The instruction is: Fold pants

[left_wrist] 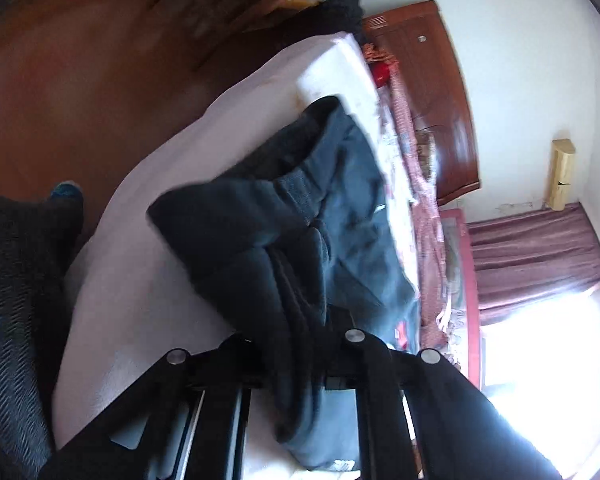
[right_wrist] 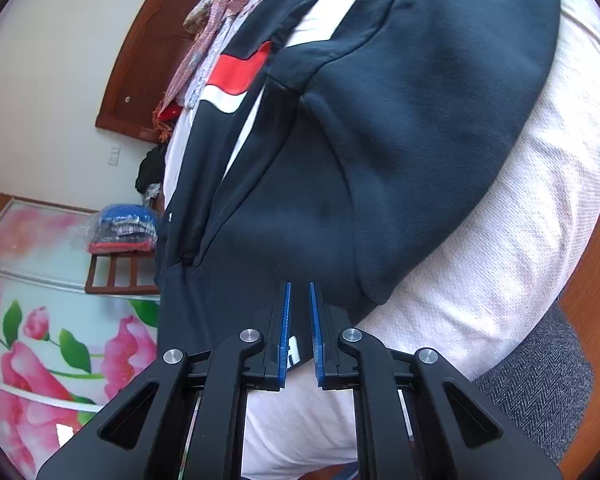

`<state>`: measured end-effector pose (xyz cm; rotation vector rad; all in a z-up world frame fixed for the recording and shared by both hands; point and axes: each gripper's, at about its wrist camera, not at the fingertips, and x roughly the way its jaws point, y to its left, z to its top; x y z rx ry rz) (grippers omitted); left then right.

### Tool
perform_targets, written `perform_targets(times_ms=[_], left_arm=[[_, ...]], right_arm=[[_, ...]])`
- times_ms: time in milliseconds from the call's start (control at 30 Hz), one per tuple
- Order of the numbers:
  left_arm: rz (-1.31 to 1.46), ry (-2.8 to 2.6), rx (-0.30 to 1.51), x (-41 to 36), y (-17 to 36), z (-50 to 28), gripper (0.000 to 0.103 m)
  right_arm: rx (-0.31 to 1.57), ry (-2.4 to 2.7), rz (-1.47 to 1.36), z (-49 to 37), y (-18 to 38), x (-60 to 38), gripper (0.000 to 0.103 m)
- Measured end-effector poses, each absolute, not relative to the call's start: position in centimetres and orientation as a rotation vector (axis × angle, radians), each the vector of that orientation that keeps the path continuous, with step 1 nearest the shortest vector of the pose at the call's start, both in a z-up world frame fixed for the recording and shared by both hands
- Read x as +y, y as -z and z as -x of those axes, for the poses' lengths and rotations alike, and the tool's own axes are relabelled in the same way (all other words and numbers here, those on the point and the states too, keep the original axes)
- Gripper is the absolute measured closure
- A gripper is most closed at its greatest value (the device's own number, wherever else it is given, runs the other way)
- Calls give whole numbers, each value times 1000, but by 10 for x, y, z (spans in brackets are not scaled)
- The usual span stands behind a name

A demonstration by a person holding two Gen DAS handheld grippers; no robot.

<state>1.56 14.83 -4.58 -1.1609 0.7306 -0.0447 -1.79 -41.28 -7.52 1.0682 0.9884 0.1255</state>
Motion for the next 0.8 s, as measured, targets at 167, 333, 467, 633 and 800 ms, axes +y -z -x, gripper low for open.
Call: perform_targets(times_ms=[167, 333, 467, 633, 800], left_arm=[[1074, 79, 717, 150, 8, 21, 95], [1031, -16, 835, 155, 36, 24, 94], [943, -22, 823, 153, 27, 15, 94], [916, -39, 835, 150, 34, 19, 93], [886, -72, 846, 142, 38, 21, 91]], right_arm=[[987, -127, -1074, 22, 78, -424, 94], [926, -77, -1086, 29, 67, -470, 94], [782, 191, -1092, 33, 48, -563, 60], [734, 348, -1096, 5, 51, -647, 60], [791, 432, -1041, -24, 69, -668, 60]])
